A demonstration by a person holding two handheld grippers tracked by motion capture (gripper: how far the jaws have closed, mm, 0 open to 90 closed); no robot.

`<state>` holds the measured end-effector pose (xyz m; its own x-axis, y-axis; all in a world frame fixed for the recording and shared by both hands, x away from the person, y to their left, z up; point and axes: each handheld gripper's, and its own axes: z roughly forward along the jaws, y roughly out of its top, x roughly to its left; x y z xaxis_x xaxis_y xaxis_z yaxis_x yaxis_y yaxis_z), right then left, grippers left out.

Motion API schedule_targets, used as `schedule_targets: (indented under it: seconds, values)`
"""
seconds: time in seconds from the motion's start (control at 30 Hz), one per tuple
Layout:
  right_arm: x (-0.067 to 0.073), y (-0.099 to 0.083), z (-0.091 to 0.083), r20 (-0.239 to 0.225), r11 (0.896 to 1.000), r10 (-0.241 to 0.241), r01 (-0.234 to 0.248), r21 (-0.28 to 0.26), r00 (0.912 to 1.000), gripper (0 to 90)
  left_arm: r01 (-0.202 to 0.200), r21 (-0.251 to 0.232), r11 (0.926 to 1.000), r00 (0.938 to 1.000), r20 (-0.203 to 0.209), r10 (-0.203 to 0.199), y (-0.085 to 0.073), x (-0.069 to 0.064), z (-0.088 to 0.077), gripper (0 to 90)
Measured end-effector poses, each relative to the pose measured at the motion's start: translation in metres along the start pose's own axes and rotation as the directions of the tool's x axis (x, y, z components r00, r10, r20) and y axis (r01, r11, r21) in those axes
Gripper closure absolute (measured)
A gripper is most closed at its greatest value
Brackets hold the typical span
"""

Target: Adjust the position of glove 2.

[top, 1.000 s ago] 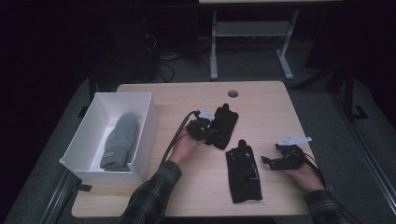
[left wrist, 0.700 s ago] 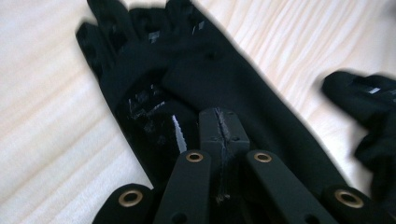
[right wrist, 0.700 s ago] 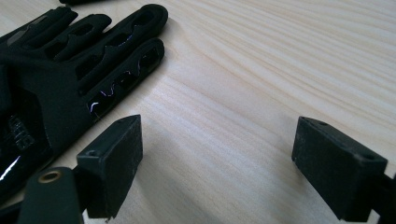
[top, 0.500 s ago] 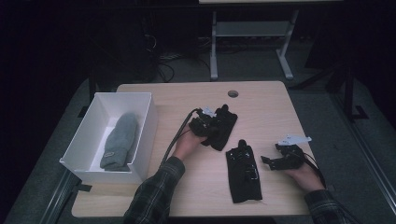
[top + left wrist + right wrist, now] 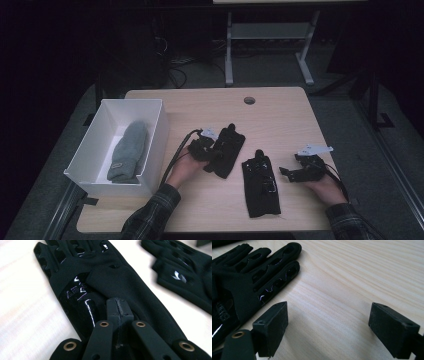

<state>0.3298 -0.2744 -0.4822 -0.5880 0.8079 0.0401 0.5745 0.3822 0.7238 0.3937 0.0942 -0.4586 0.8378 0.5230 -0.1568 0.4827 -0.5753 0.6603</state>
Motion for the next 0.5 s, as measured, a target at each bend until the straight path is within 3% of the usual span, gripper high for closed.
schedule_targets:
  seconds: [0.13, 0.5]
  values:
    - [0.000, 0.000, 0.000, 0.001, 1.000, -0.002, 0.002, 0.001, 1.0000, 15.9, -0.020, 0.032, 0.9993, 0.9998, 0.010, 0.020, -0.009, -0.010, -0.010, 89.8]
    - [0.000, 0.000, 0.000, 0.001, 1.000, -0.002, 0.002, 0.001, 1.0000, 15.9, -0.013, 0.034, 0.9993, 0.9976, 0.068, 0.010, -0.048, -0.039, -0.038, 89.8]
